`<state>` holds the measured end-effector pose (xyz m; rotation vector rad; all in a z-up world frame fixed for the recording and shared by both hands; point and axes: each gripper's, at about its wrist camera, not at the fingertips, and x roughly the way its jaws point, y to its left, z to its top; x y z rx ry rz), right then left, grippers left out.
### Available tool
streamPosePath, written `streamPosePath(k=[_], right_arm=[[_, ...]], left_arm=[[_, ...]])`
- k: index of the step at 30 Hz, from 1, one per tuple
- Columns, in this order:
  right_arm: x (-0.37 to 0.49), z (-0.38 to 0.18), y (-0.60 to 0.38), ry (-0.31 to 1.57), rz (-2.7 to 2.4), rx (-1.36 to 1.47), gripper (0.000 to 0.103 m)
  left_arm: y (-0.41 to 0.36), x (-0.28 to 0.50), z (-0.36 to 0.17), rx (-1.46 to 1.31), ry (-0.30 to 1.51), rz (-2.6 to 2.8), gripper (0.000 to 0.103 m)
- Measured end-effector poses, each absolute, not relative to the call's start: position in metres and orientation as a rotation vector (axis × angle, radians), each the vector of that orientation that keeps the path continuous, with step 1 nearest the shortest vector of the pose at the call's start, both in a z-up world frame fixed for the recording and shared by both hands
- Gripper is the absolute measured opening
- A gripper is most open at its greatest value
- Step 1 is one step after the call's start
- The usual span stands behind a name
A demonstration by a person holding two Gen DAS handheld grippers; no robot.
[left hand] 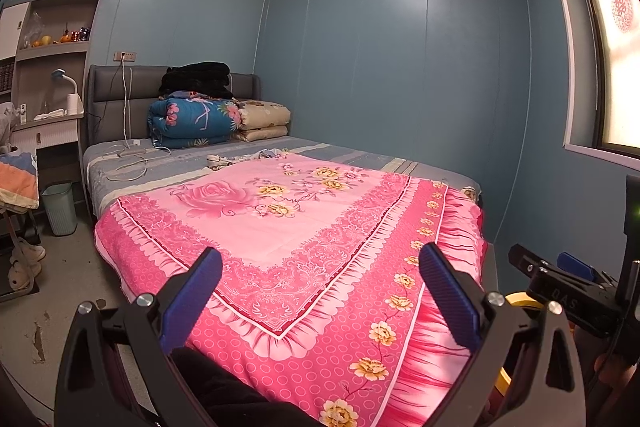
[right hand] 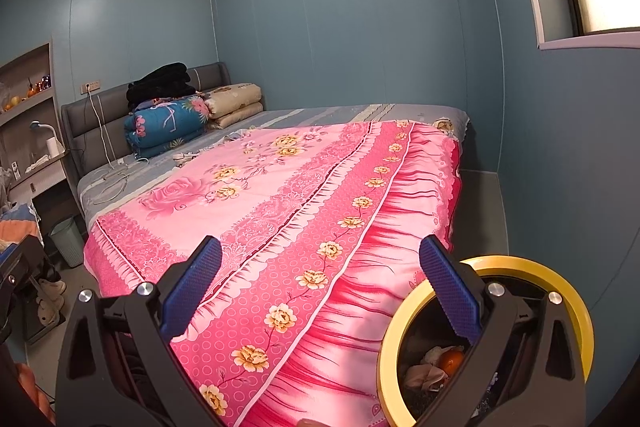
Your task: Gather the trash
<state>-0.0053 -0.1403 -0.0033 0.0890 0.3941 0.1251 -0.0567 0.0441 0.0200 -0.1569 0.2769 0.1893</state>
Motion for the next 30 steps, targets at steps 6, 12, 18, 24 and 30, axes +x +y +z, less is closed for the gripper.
streamPosePath(k=[6, 12, 18, 24, 30], right_arm=[[-0.0041, -0.0039, -0.1411, 0.399, 0.121, 0.095, 0.095], [-0.0027, -0.0056, -0.1432, 0.407, 0.117, 0.102, 0.095], [-0.0015, -0.0068, -0.1454, 0.414, 0.112, 0.112, 0.095], [-0.0003, -0.0086, -0.1456, 0.425, 0.107, 0.116, 0.095], [0.0004, -0.0087, -0.1463, 0.425, 0.103, 0.117, 0.095]], left_arm=[[0.0448, -0.0568, 0.0189, -0.155, 0.279, 0.187, 0.095], [0.0457, -0.0546, 0.0185, -0.153, 0.285, 0.179, 0.095], [0.0448, -0.0548, 0.0186, -0.151, 0.285, 0.178, 0.095], [0.0451, -0.0534, 0.0180, -0.151, 0.294, 0.171, 0.095], [0.0453, -0.0518, 0.0176, -0.152, 0.295, 0.163, 0.095]])
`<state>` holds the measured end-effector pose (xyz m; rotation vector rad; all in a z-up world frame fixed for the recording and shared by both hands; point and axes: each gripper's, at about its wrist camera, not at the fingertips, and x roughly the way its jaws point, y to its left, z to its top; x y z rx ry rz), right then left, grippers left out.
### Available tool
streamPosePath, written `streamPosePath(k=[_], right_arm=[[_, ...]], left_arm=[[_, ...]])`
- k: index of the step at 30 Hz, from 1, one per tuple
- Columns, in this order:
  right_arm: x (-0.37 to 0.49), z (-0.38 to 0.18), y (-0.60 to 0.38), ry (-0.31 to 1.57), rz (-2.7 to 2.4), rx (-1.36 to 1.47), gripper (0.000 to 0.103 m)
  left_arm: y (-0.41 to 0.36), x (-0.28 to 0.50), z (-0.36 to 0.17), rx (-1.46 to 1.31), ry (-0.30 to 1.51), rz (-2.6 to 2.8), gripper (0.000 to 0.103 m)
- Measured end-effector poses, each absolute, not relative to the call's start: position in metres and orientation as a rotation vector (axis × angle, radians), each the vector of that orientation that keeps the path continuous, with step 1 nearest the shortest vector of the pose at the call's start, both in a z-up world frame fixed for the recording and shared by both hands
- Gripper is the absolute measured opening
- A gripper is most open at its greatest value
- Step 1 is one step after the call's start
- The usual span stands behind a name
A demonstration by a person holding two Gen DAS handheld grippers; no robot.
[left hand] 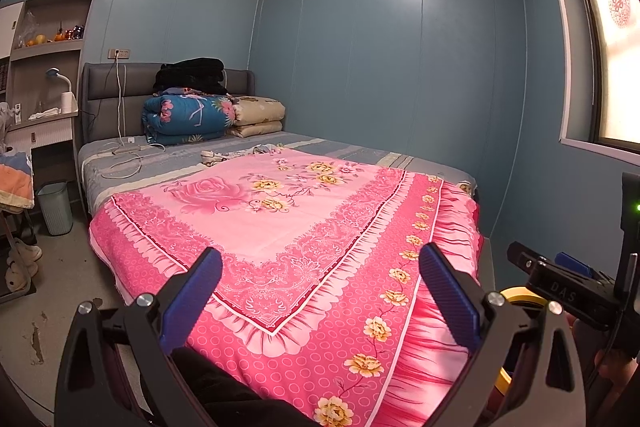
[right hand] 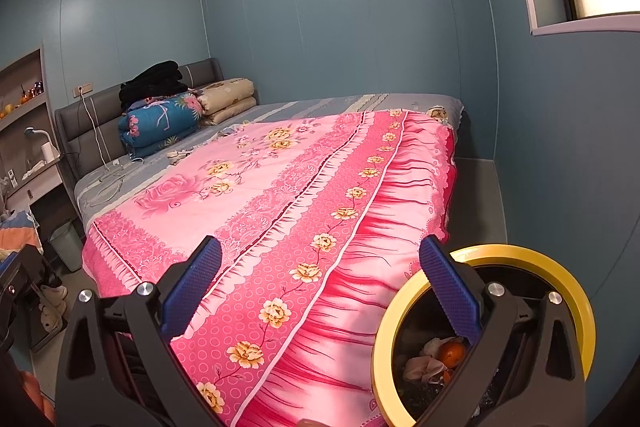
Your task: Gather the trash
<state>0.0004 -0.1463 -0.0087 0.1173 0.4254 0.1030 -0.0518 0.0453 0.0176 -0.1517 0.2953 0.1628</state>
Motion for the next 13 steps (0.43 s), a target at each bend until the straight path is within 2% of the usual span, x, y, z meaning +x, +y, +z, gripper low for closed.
streamPosePath(k=[13], right_arm=[[0.0021, -0.0093, -0.1459, 0.439, 0.098, 0.119, 0.095]], left_arm=[[0.0449, -0.0476, 0.0130, -0.154, 0.312, 0.160, 0.095]])
